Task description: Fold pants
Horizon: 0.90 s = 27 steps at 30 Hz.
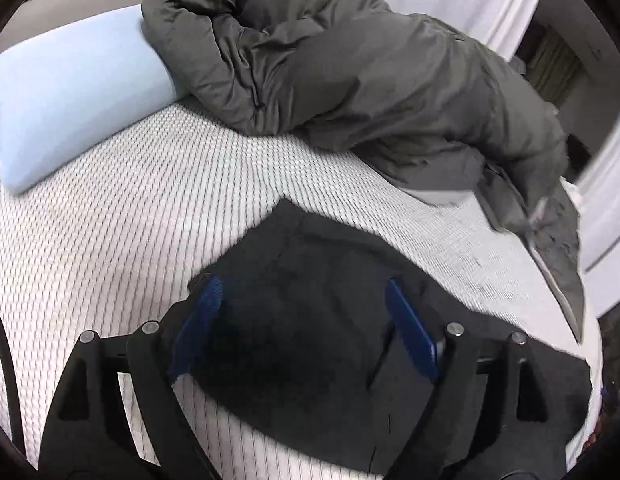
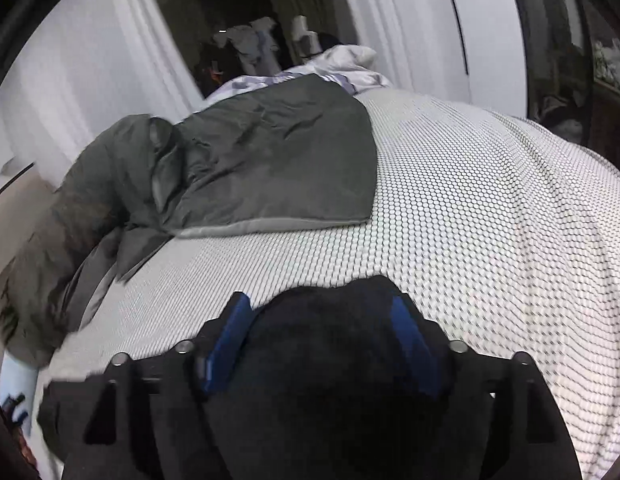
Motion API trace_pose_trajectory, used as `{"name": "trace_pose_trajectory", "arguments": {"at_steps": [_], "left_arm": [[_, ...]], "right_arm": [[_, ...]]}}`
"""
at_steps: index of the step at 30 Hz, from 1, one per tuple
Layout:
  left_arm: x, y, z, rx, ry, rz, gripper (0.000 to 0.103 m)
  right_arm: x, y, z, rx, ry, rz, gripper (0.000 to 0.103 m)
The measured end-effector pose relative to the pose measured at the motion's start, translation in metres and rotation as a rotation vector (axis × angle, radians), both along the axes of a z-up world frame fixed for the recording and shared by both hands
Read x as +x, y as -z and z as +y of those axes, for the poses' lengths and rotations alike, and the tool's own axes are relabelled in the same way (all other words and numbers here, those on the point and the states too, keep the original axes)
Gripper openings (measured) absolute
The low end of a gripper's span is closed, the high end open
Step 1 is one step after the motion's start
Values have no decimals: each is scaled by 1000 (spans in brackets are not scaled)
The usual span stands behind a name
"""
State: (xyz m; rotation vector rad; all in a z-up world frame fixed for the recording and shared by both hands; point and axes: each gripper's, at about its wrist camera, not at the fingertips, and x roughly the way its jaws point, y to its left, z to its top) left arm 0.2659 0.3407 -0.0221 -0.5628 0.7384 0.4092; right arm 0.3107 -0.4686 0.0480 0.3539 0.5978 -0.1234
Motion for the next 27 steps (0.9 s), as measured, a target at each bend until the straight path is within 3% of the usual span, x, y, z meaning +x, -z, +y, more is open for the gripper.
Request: {"name": "trace_pose_trajectory", "arguments": {"at_steps": [3,7,10,12,14,16,20,24,27], "left_arm": [[-40,7,-26,-62,80,-47,82],[-57,30,-69,-170,182,-64,80],[-43,49,-91,-181,226,-3,56],[-29,62,-92,-229,229,22,50],[-17,76,-89,-278,175,41,17],[-16,81,-85,-316,138,15,2],[-45,65,-86,-291,127,-96,2],[-45,73,-87,-242,149,24,5],[-65,74,-77,-300,91,-8,19]], "right_arm": [[-50,10,5,45,-23,-47,87],[-110,28,11,165,-46,-91,87],[-136,37,21,197,-46,-102,87],[-155,43,26,224,-58,-106,87],[-167,44,29,219,-66,-105,87],[-175,45,28,204,-66,-96,87],[-191,43,17,182,-39,-103,87],[-188,49,2,183,-16,-89,87],[-184,61,-4,236,-16,-68,87]]}}
